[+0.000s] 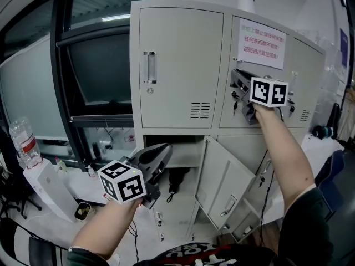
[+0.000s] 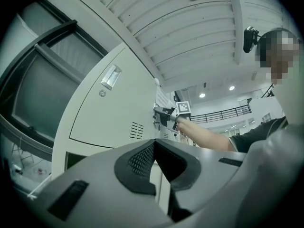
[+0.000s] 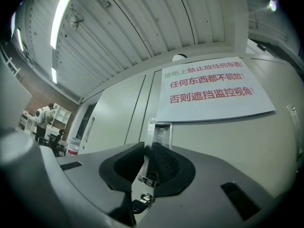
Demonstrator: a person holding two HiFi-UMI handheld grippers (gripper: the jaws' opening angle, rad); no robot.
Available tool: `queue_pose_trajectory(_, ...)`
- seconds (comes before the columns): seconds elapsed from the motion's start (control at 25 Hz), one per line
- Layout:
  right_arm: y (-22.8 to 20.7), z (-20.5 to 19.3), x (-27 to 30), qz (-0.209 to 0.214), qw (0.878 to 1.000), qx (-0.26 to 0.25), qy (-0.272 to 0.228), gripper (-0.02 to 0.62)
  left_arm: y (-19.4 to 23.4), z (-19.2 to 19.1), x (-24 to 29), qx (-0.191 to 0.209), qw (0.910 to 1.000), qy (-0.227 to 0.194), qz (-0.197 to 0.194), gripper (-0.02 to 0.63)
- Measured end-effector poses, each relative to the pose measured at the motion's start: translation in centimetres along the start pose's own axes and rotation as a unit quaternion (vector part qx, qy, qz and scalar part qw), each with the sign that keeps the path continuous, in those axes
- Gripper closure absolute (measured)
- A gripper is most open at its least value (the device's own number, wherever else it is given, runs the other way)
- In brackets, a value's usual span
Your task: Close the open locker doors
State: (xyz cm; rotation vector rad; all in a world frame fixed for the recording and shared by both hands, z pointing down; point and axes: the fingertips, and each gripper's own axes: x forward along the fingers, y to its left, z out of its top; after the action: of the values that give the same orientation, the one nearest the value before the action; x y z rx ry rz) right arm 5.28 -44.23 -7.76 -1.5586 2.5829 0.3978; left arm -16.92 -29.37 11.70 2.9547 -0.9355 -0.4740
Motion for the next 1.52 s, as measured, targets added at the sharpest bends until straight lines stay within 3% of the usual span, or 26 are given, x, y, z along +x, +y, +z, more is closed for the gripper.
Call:
queue_pose_trajectory(0.28, -0.6, -0.3, -1.9, -0.020, 1.000, -0.007, -0.014, 0.520, -0.4, -0.1, 0.1, 0.001, 1.0000, 0.000, -0.002, 0.598)
queue_pose_trajectory(0.44, 0.5, -0.1, -5.1, 0.007, 0.999, -0.011, -0.034, 0.522, -0.3, 0.2, -0.1, 0.000, 1.0000, -0.005, 0.001, 0.598)
queue_pose_trajectory(0.64, 2.7, -2.6, -10.5, 0.046, 0.998, 0.002, -0.034, 0.522, -0.3, -0.3, -0.1, 0.007, 1.0000, -0.003, 0.003, 0.598)
queue_pose_trajectory(0.88, 4.4, -5.9, -14.2, 0.058, 0.998, 0.003, -0.023, 0.522, -0.8, -1.1, 0.4, 0.012, 0.9998, 0.007, -0.011, 0.598)
queue_pose_trajectory(1.16, 4.7, -6.1, -15.4, 0.073, 0.997, 0.009, -0.022, 0.522, -1.7, -0.6, 1.1, 0.020, 0.9997, 0.005, -0.010, 0.598)
queue_pose_trajectory(1.32, 4.6, -7.2, -16.4, 0.104, 0.994, 0.019, -0.016, 0.522, -2.4, -1.5, 1.3, 0.024, 0.9997, 0.009, -0.001, 0.598)
queue_pose_trajectory(1.52, 5.0, -10.7, -18.3, 0.178, 0.983, 0.051, -0.008, 0.522, -3.7, -4.6, 1.3, 0.029, 0.9989, 0.024, 0.027, 0.598)
